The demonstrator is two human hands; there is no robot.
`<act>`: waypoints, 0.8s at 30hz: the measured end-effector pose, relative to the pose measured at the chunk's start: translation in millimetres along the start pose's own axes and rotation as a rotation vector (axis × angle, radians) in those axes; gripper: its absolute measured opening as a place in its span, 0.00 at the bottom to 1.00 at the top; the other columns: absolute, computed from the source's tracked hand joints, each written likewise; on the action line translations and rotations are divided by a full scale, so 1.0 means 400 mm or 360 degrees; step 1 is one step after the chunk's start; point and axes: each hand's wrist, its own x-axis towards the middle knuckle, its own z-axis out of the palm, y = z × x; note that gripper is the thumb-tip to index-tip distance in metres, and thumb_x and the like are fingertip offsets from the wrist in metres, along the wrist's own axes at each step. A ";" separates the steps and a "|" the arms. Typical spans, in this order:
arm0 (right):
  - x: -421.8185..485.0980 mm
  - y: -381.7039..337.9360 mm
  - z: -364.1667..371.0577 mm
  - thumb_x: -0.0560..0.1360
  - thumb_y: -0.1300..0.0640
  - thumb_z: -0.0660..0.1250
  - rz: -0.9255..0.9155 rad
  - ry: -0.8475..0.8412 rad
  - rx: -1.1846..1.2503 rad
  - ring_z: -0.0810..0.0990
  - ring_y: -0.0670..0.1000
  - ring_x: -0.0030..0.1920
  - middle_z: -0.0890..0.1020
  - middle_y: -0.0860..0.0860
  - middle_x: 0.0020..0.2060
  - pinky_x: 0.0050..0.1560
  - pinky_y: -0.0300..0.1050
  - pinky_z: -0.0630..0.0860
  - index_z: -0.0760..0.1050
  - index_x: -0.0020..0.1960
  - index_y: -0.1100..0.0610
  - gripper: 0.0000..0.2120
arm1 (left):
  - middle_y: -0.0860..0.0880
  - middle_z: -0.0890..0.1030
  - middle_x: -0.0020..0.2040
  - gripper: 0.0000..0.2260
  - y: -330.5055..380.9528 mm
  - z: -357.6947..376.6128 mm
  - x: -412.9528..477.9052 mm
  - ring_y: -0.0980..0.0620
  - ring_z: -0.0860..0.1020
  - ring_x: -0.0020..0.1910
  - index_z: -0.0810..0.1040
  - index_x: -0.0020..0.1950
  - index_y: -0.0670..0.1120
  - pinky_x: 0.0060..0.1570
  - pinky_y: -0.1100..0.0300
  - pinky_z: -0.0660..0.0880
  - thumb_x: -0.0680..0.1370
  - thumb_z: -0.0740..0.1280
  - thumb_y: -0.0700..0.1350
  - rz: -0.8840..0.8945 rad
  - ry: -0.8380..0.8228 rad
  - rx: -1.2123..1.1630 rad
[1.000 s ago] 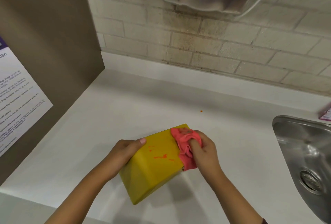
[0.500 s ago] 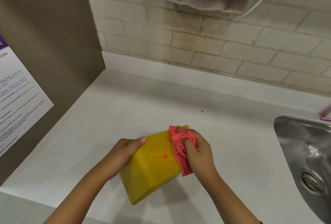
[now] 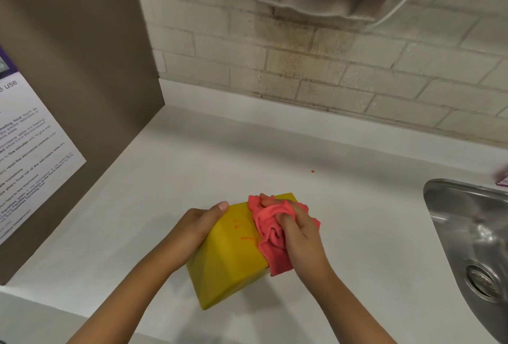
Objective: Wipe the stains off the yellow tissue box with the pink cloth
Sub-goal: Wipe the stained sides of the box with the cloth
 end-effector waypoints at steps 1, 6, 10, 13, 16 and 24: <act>-0.005 -0.006 0.010 0.80 0.63 0.57 -0.0016 -0.0052 0.0019 0.78 0.37 0.56 0.82 0.46 0.56 0.58 0.27 0.70 0.80 0.57 0.54 0.14 | 0.51 0.83 0.29 0.26 0.001 -0.001 0.003 0.58 0.81 0.29 0.82 0.30 0.50 0.37 0.61 0.72 0.64 0.59 0.71 -0.0009 0.0012 0.0017; -0.045 -0.006 0.004 0.72 0.60 0.59 -0.0235 -0.0300 0.0017 0.76 0.39 0.61 0.83 0.38 0.53 0.64 0.30 0.67 0.81 0.52 0.50 0.15 | 0.50 0.76 0.22 0.30 0.007 -0.005 0.014 0.57 0.77 0.23 0.72 0.22 0.50 0.34 0.61 0.72 0.57 0.56 0.78 -0.0099 0.0086 0.0131; -0.028 -0.006 -0.036 0.69 0.61 0.58 -0.0151 -0.0082 0.0085 0.82 0.40 0.51 0.86 0.39 0.44 0.52 0.30 0.74 0.83 0.43 0.48 0.16 | 0.52 0.75 0.20 0.32 0.012 -0.002 0.015 0.60 0.75 0.21 0.70 0.19 0.51 0.34 0.60 0.70 0.52 0.53 0.81 -0.0106 0.0077 0.0259; -0.003 -0.017 -0.009 0.71 0.55 0.56 -0.0074 -0.0001 0.0048 0.81 0.38 0.51 0.85 0.44 0.49 0.53 0.27 0.73 0.83 0.49 0.50 0.17 | 0.53 0.78 0.22 0.36 0.021 0.007 0.021 0.61 0.77 0.23 0.74 0.21 0.52 0.34 0.60 0.70 0.47 0.50 0.84 -0.0085 0.0064 0.0313; -0.009 -0.030 0.037 0.72 0.55 0.57 -0.0146 -0.0155 0.0037 0.76 0.36 0.59 0.81 0.43 0.56 0.63 0.31 0.68 0.80 0.54 0.50 0.16 | 0.51 0.78 0.23 0.36 0.025 0.003 0.026 0.59 0.78 0.24 0.76 0.23 0.51 0.35 0.60 0.71 0.47 0.52 0.83 -0.0057 0.0066 0.0270; -0.026 0.001 -0.036 0.66 0.56 0.60 -0.0287 -0.0402 0.0095 0.80 0.40 0.55 0.86 0.38 0.46 0.60 0.30 0.69 0.85 0.42 0.48 0.15 | 0.51 0.70 0.19 0.33 0.022 -0.008 0.016 0.55 0.72 0.23 0.63 0.20 0.51 0.36 0.57 0.70 0.52 0.51 0.83 -0.0102 0.0090 0.0285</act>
